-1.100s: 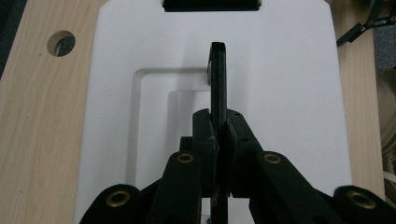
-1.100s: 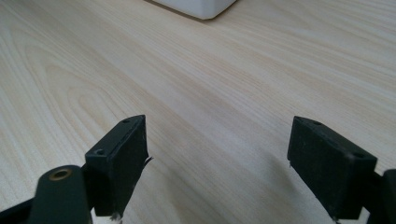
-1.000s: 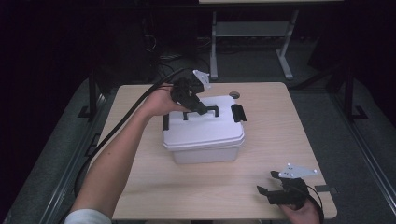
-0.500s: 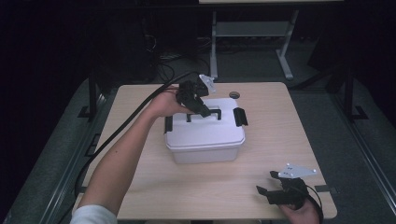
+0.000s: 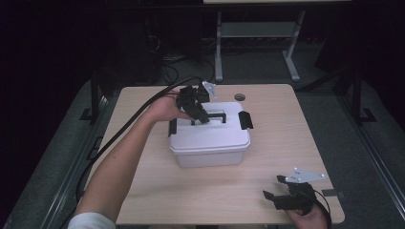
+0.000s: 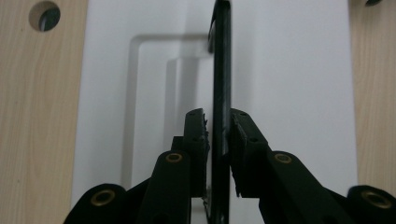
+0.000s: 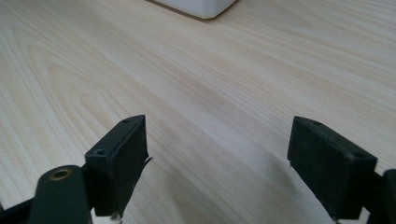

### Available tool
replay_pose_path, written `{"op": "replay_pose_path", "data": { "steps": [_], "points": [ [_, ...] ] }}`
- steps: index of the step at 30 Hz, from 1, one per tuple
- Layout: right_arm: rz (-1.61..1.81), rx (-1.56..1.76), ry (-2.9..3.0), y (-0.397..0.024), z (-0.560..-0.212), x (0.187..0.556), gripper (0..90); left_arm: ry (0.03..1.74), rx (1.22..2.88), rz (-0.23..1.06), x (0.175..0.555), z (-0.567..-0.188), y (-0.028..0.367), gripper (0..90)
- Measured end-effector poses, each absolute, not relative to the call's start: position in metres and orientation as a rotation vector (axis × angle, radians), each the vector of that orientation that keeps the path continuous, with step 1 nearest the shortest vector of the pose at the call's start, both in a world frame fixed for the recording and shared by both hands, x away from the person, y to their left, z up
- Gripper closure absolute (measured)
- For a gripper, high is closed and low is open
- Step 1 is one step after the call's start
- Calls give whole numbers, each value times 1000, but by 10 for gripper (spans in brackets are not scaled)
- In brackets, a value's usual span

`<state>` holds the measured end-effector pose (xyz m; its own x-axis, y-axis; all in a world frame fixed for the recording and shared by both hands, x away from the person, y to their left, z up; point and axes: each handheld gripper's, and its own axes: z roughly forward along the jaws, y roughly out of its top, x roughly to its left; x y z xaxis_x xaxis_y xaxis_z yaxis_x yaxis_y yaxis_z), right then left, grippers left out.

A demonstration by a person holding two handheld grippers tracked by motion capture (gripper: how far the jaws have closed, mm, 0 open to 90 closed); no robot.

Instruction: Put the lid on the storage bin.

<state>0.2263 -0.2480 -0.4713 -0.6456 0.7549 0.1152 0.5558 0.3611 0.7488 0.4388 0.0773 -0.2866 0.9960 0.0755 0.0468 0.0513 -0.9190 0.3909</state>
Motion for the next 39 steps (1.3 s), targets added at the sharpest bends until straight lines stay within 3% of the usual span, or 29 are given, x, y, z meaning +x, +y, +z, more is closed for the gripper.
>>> {"op": "replay_pose_path", "data": {
  "steps": [9,14,24,29,33,34,39],
  "points": [
    [1149,1162,2381,-248,-472,225,195,126,2752,129,437,-285,99,773],
    [1151,1173,2378,-249,-472,224,195,92,2746,141,437,-286,101,835],
    [1147,1182,2373,-251,-471,223,195,106,2728,177,443,-287,101,824],
    [1147,1184,2371,-251,-471,223,195,141,2720,177,442,-284,103,743],
    [1147,1182,2369,-251,-471,224,195,155,2697,148,438,-280,104,648],
    [1150,1181,2366,-250,-470,224,194,163,2695,144,438,-280,104,590],
    [1151,1170,2365,-248,-470,225,194,186,2694,145,435,-277,107,570]
  ]
}}
